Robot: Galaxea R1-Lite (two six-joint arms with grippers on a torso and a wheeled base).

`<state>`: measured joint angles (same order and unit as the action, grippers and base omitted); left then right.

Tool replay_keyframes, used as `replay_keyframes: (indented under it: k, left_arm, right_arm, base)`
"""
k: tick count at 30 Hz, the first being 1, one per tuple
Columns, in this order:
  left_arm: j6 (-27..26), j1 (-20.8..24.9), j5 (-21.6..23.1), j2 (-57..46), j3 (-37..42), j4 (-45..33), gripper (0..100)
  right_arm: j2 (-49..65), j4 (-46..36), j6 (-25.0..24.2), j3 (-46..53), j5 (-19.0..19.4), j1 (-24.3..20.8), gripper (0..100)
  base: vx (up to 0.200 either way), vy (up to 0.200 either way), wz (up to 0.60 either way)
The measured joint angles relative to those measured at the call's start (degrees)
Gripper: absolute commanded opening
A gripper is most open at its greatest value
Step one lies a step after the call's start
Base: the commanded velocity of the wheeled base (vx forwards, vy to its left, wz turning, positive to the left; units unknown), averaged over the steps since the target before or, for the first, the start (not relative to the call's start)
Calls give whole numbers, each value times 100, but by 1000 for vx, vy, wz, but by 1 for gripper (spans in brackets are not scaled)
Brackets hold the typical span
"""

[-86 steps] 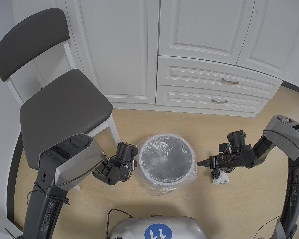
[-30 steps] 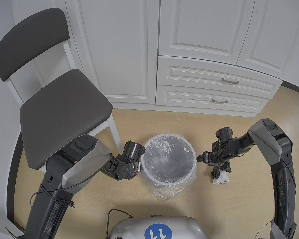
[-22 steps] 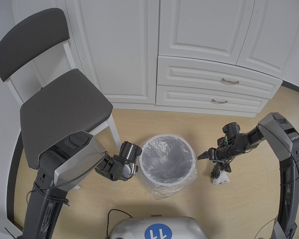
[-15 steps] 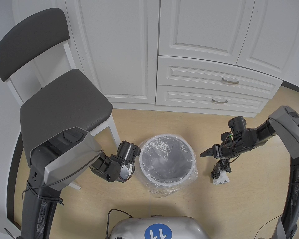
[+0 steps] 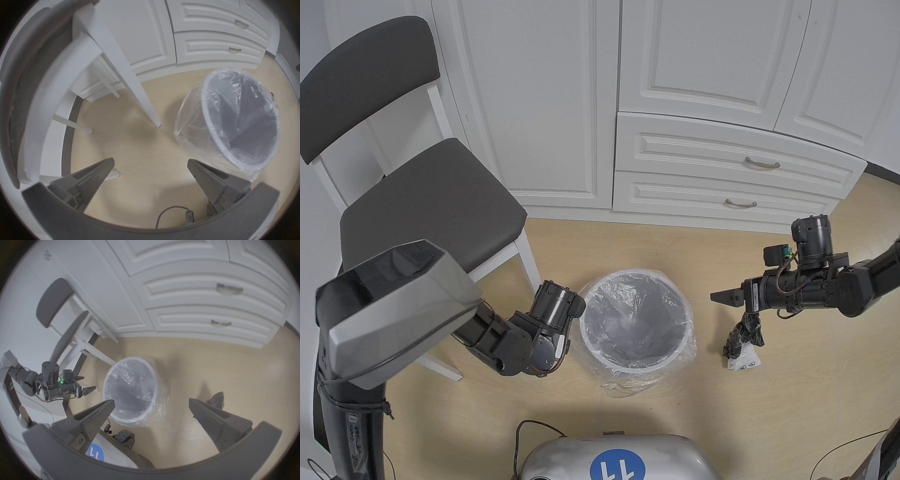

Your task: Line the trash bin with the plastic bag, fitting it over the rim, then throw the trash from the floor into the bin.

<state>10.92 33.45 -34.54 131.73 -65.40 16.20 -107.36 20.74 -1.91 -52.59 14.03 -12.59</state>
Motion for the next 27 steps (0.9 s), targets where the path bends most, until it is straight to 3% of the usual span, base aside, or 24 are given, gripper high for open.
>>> replay_keyframes:
  k: [6,11,20,27]
  left_arm:
    - [-9,210,7,-916,728,22,100]
    - [-9,461,20,-1880,1362,29,100]
    - [0,736,274,-3241,2161,115,100]
    - [40,778,706,-4452,2654,286,100]
  right_arm:
    - [1070,37,357,653,-377,-207,100]
    - [1734,45,634,1059,-911,-278,100]
    - [2594,20,738,1449,-1292,-408,100]
    - [3410,-172,750,1643,-2484,-744,100]
  base:
    - [0,0,0]
    - [0,0,0]
    - [0,0,0]
    - [0,0,0]
